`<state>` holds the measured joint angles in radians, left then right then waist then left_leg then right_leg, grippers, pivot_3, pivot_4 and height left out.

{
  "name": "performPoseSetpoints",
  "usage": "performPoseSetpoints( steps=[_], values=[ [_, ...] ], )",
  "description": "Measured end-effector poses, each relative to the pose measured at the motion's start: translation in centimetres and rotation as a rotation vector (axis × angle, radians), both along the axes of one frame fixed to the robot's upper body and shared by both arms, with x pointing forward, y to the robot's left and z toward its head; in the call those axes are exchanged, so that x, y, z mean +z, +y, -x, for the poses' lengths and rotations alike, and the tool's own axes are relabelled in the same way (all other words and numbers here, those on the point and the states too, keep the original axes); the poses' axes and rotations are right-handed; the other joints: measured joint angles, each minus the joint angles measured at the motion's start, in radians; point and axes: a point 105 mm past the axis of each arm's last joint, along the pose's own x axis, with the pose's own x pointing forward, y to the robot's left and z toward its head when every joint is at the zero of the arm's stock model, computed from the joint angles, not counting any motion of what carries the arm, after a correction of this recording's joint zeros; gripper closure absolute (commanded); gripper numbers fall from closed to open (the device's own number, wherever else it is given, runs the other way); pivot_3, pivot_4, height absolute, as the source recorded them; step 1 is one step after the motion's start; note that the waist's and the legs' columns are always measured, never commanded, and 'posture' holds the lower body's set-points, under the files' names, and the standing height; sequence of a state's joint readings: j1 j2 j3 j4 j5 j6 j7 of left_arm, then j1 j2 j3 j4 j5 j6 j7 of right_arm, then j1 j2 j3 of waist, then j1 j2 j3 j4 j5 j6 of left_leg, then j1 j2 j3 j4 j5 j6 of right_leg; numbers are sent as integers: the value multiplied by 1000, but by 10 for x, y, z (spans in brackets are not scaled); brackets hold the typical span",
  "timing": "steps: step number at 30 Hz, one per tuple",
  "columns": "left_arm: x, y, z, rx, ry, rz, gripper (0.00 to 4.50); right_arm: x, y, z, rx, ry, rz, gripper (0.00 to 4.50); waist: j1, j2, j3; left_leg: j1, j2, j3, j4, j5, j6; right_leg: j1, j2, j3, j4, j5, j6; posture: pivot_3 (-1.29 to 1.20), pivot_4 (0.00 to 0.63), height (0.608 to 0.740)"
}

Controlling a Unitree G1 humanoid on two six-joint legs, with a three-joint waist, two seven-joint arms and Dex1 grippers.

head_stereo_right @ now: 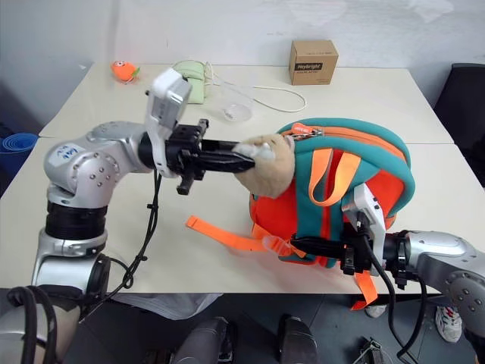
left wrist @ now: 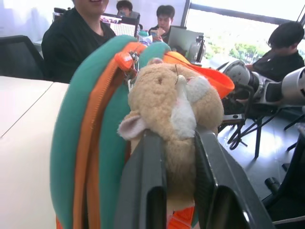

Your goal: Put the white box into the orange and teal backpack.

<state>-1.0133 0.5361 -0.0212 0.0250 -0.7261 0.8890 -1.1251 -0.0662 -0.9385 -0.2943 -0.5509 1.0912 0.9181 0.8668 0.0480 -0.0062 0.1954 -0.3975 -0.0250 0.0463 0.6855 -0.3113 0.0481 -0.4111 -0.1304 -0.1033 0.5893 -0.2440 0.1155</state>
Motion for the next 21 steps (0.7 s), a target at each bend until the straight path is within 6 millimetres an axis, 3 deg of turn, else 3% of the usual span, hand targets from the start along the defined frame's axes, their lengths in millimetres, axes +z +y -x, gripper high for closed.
performPoseSetpoints(
  steps=[2, 4, 9, 11, 13, 15, 20, 21],
  values=[
    [9, 28, -18, 101, -24, -30, 4176, 0, -7, 3, -14, 3, 6, 4474, -3, 0, 0, 0, 0, 2, -1, 0, 0, -1, 1, 1, 0, 0, 0, 0, 150, 740],
    [3, 59, -26, 178, -74, -98, 4176, 0, -13, 4, -33, -6, 2, 4474, -13, 1, 0, 3, 0, 5, -4, 0, 0, -1, 1, 2, 0, -1, -1, 0, 150, 740],
    [-81, 66, -46, 217, -164, -342, 4176, 4, -17, -1, -86, -62, -41, 4474, -9, 0, 0, 5, 0, 6, -3, -3, 3, 2, -3, 2, -2, 0, 0, 0, 150, 740],
    [-111, 57, -47, 221, -159, -346, 4176, 3, -20, -4, -104, -75, -55, 4474, -5, 0, 0, 5, 0, 6, -3, -4, 3, 2, -6, 4, -2, 1, 0, 0, 150, 740],
    [-140, 34, -33, 164, -160, -331, 4176, 1, -25, -8, -132, -79, -60, 4474, -3, 0, 0, 4, 0, 6, -3, -6, 3, 1, -9, 10, -3, 1, 0, 0, 150, 740],
    [-156, 17, -24, 132, -176, -329, 4176, 0, -27, -11, -157, -90, -67, 4474, 2, 0, 0, 3, 0, 6, -3, -6, 3, 0, -9, 11, -4, 1, 0, 0, 150, 740],
    [-162, -12, -36, 223, -283, -320, 4176, 0, -34, -20, -224, -127, -78, 4474, 18, 0, 0, 4, -1, 8, -1, -6, 4, 1, -9, 7, -5, 1, 1, 0, 150, 740],
    [-162, -12, -39, 246, -269, -315, 3840, 0, -34, -21, -229, -131, -75, 4474, 18, 0, 0, 6, -1, 9, -1, -6, 4, 2, -9, 6, -5, 1, 1, 0, 150, 740]
  ],
)
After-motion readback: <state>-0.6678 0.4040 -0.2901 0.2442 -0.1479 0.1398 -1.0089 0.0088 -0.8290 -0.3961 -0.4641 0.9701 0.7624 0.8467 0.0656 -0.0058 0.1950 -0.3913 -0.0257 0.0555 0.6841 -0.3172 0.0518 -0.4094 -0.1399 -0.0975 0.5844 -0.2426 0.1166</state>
